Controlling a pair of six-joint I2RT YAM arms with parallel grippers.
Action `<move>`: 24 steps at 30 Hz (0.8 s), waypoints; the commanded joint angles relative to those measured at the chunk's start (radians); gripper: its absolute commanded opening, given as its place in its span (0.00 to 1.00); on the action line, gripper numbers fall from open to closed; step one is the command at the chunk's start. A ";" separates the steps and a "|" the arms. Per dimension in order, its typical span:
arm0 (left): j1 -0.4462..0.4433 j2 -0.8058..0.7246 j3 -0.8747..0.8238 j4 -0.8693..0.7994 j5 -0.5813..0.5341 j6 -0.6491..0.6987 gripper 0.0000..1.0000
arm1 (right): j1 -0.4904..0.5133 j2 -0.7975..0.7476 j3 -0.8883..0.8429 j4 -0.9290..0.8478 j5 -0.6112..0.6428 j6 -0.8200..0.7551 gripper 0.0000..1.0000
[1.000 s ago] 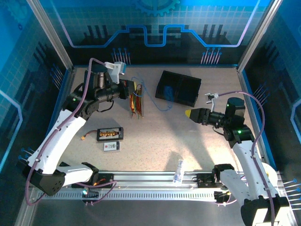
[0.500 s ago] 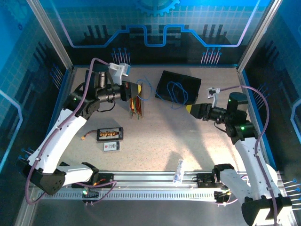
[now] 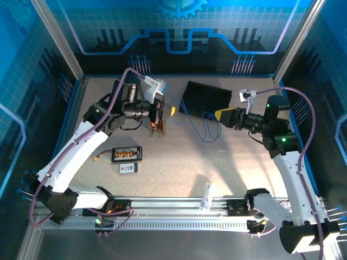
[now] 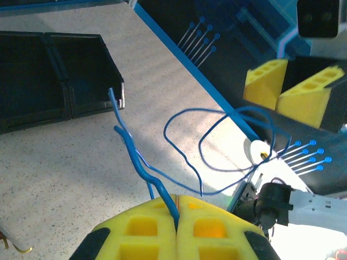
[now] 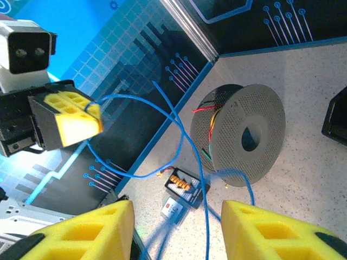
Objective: Wrap the cables
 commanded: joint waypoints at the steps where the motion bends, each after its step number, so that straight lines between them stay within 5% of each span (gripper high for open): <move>1: -0.025 0.014 0.042 -0.001 0.047 0.066 0.00 | 0.024 0.011 0.037 0.005 -0.029 0.009 0.47; 9: -0.053 0.043 0.056 0.010 0.043 0.078 0.00 | 0.063 -0.002 0.078 -0.003 0.015 -0.018 0.50; 16: -0.055 0.055 0.062 0.063 0.042 0.012 0.00 | 0.165 0.028 0.065 0.089 -0.086 0.014 0.46; 24: -0.061 0.066 0.074 0.062 0.049 0.013 0.00 | 0.241 0.063 0.079 -0.018 0.023 -0.087 0.47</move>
